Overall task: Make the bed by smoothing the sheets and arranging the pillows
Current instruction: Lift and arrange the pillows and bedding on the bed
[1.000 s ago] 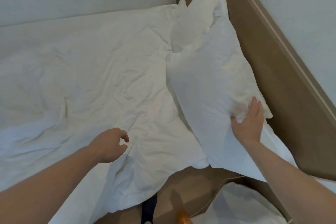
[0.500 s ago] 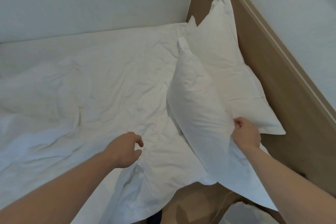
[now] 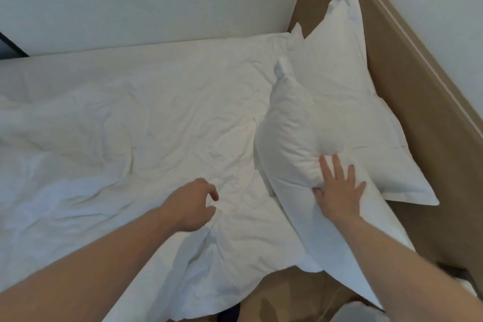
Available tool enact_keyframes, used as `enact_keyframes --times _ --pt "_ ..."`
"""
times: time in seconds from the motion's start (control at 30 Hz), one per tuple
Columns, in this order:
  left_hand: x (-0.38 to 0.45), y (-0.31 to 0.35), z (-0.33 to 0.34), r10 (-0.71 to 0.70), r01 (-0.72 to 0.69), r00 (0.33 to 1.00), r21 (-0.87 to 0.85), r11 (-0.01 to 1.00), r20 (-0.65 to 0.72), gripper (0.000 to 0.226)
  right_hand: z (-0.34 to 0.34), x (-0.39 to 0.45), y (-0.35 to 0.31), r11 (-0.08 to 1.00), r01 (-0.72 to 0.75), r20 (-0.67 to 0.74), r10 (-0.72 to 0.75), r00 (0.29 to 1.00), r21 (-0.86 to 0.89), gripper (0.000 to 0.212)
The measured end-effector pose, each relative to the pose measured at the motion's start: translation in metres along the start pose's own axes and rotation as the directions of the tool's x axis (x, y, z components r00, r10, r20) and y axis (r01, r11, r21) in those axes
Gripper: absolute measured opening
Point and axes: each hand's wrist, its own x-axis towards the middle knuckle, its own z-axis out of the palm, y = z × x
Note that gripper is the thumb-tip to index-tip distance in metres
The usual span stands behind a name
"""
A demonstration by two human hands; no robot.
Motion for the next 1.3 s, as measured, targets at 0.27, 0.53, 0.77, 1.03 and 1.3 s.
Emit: enact_keyframes --times 0.27,0.53,0.77,1.03,1.3 --pt "0.000 -0.030 -0.037 -0.071 0.071 0.996 0.001 0.997 -0.055 0.020 -0.034 0.026 0.006 0.990 -0.113 0.162 0.125 0.979 -0.083 0.091" --pt "-0.051 -0.101 -0.039 -0.164 0.163 0.985 -0.023 0.986 -0.059 0.021 -0.040 -0.069 -0.113 0.916 0.302 -0.193 -0.257 0.947 0.265 0.097" --pt "-0.158 -0.228 -0.005 -0.320 0.317 0.947 -0.073 0.946 -0.029 0.020 -0.033 -0.162 -0.286 0.697 0.517 -0.144 -0.521 0.841 0.498 0.085" --pt "-0.277 -0.414 0.012 -0.490 0.487 0.872 -0.154 0.860 0.018 0.031 0.002 -0.244 -0.430 0.756 0.494 0.083 -0.578 0.812 0.430 0.083" --pt "-0.388 -0.542 0.022 -0.643 0.613 0.765 -0.333 0.717 0.026 0.030 0.036 -0.339 -0.565 0.775 0.424 0.321 -0.597 0.735 0.470 0.083"
